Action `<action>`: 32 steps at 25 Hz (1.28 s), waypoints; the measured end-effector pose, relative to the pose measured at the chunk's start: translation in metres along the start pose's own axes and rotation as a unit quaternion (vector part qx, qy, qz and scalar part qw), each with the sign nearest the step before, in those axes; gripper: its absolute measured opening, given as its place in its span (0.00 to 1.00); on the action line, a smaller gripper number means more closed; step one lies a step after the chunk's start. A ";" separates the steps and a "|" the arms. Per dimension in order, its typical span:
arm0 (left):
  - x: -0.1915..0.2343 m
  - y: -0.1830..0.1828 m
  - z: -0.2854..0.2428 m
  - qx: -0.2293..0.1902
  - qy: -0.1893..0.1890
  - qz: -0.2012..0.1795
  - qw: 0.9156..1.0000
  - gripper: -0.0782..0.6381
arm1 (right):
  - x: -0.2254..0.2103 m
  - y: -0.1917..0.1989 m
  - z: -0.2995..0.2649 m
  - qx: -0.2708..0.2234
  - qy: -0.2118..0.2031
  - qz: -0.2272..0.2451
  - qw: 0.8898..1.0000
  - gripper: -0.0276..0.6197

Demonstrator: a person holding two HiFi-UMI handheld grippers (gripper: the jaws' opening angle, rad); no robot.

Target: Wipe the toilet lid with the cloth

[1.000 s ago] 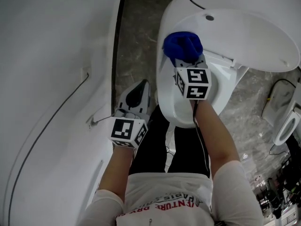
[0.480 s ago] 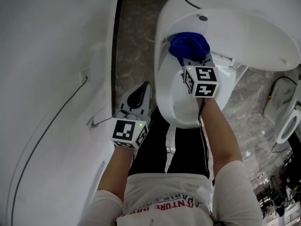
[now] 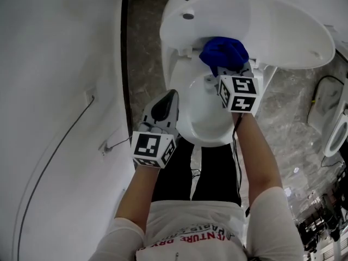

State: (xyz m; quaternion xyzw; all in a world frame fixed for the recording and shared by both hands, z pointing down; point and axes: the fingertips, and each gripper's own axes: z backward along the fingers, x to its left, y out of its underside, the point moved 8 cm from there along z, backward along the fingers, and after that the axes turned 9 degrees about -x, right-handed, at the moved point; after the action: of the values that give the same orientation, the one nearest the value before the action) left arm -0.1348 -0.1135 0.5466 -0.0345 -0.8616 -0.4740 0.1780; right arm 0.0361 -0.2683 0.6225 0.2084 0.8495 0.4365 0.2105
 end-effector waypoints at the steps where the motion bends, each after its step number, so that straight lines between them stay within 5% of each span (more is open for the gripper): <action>1: -0.005 0.000 -0.004 0.002 0.004 -0.001 1.000 0.12 | -0.007 0.001 0.004 0.000 0.004 -0.002 1.000 0.19; 17: -0.077 -0.004 -0.044 0.011 0.042 -0.031 0.999 0.12 | -0.118 0.011 0.074 0.006 0.083 -0.010 0.996 0.19; 27: -0.125 -0.006 -0.045 0.003 0.054 -0.041 0.998 0.12 | -0.151 0.013 0.128 0.007 0.138 -0.050 0.989 0.19; 32: -0.142 -0.018 -0.030 -0.010 0.053 -0.047 0.997 0.12 | -0.144 -0.013 0.170 -0.030 0.133 -0.079 0.988 0.19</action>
State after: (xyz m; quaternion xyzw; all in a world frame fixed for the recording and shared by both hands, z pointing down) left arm 0.0020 -0.1326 0.4987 0.0296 -0.8466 -0.4920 0.2009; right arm 0.2446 -0.2415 0.5466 0.0745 0.8703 0.4676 0.1358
